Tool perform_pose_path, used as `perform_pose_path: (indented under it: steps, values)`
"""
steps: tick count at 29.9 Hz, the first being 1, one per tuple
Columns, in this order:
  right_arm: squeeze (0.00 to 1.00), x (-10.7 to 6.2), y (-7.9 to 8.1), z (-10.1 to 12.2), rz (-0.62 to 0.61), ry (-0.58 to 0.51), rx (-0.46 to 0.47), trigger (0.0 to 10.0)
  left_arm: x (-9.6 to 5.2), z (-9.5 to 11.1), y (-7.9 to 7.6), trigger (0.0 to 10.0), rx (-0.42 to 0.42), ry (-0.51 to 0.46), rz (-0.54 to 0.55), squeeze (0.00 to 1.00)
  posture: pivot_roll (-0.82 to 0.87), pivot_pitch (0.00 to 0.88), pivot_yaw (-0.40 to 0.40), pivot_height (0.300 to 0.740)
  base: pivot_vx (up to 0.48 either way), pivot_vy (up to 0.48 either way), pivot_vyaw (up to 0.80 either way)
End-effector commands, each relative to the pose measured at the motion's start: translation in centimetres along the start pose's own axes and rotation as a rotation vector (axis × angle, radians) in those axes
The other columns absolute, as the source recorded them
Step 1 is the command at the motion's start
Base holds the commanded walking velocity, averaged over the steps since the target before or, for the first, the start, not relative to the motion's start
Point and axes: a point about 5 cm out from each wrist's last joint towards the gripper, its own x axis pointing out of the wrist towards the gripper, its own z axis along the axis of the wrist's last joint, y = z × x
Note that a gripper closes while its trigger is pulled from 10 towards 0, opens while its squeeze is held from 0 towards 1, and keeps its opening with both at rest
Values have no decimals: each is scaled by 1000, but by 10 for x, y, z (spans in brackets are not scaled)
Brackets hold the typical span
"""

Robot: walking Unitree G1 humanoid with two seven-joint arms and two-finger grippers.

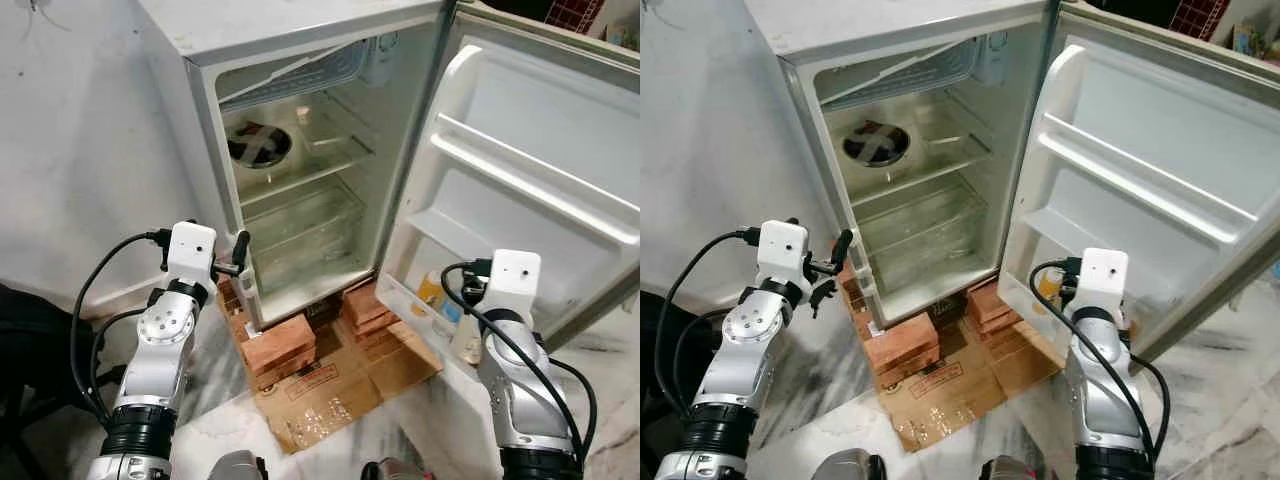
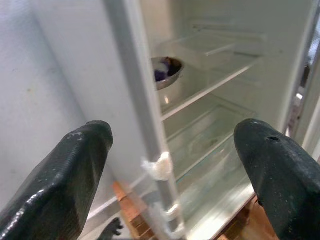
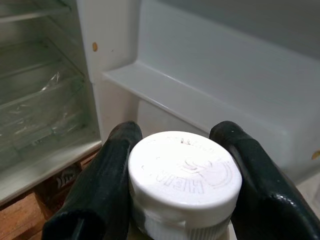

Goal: Restocking fridge

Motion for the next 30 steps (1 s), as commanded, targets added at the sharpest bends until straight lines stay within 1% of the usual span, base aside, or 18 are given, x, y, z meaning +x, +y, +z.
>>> perform_pose_path:
  steps: [1, 8, 13, 21, 27, 29, 30]
  values:
    - [0, 1, -1, 6, 7, -38, 6, 10000, 1, 5, -4, 10000, 4, -13, -2, 0, 77, 0, -17, 740, 0, -480, 669]
    - [0, 3, 3, 7, 40, -59, 21, 10000, 3, 8, -8, 10000, 0, -17, -8, 0, 78, 0, -17, 740, 0, -480, 641]
    - [0, 4, 10, 11, 96, -85, 41, 10000, 5, 10, -7, 10000, 6, -21, 2, 0, 80, 0, -21, 740, 0, -480, 549]
    - [0, 5, 18, 20, 162, -141, 43, 10000, 5, 10, -7, 10000, 17, -12, 19, 0, 81, 0, -23, 740, 0, -463, 599]
    - [0, 4, 24, 21, 221, -148, 61, 10000, 5, 8, -4, 10000, 31, 0, 47, 0, 79, 0, -25, 740, 0, 0, 758]
    - [0, 4, 26, 21, 237, -156, 51, 10000, 5, 7, -4, 10000, 43, 3, 61, 0, 77, 0, -26, 740, 0, -381, 756]
    - [0, 3, 27, 22, 253, -161, 55, 10000, 5, 7, -2, 10000, 62, 7, 84, 0, 76, 0, -27, 740, 0, 0, 750]
